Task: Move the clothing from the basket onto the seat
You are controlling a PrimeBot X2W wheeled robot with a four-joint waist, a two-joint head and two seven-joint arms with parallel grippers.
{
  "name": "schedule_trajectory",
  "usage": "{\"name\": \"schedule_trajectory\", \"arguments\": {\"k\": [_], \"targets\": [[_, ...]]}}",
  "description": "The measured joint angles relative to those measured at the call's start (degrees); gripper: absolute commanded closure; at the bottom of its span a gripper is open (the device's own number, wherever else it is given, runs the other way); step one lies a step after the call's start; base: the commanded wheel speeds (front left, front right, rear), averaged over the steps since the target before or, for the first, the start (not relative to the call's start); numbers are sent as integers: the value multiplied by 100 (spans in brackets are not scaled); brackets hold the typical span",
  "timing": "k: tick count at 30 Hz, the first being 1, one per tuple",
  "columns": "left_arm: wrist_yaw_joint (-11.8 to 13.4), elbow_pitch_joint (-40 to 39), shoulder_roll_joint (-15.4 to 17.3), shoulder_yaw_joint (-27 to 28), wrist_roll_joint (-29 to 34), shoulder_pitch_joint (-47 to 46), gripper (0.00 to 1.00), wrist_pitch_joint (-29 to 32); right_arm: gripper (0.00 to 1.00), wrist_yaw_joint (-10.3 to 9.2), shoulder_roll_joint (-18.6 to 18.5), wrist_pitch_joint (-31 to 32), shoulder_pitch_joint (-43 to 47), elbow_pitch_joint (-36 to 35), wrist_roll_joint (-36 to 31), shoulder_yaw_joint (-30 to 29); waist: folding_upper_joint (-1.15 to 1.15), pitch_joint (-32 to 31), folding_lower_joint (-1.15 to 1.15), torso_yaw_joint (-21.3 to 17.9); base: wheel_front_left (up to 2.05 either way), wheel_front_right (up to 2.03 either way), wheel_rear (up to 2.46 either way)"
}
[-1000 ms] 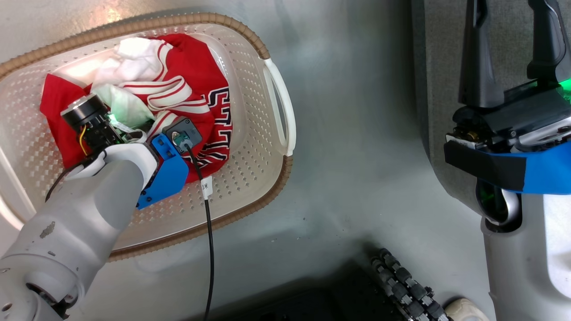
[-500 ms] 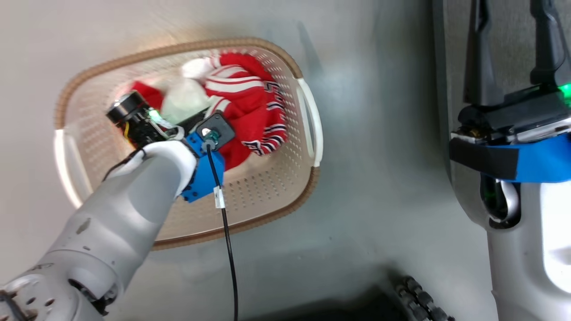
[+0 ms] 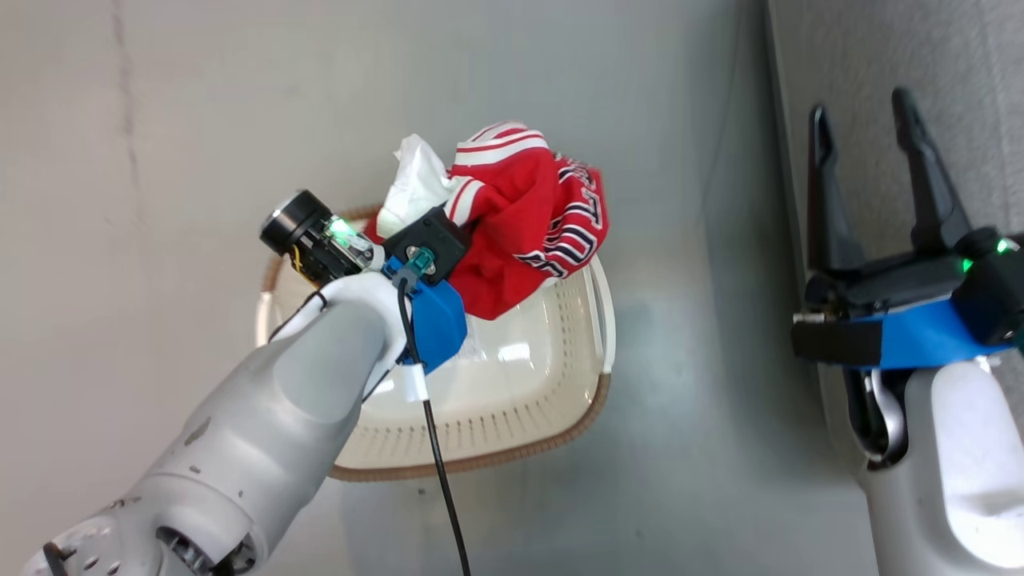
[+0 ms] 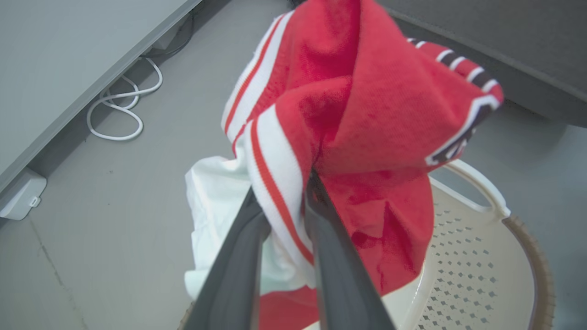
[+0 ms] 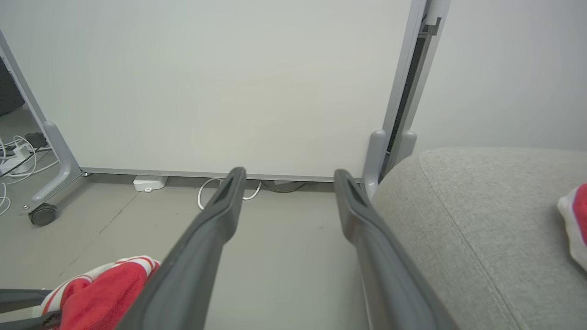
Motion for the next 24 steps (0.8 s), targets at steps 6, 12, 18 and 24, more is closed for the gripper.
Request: {"name": "schedule_trajectory", "arguments": {"k": [6,12,18,24], "targets": [[99,-569,153,342,-22,332,100,-1,0,0,0,0,391,200,-32,-60,0,-750,0,150,0,0,0],[152,-984,233,673,18,714,100,-1,0,0,-1,0,810,357,-18,-141,0,-1475,-1,245,0,0,0],[168,-1358,238,1065,18,1054,100,-1,0,0,-1,0,1200,479,19,-174,0,-2127,0,312,0,0,0],[183,-1647,279,1429,31,1460,100,-1,0,0,0,0,1497,589,91,-156,0,-2694,0,351,0,0,0]]}}
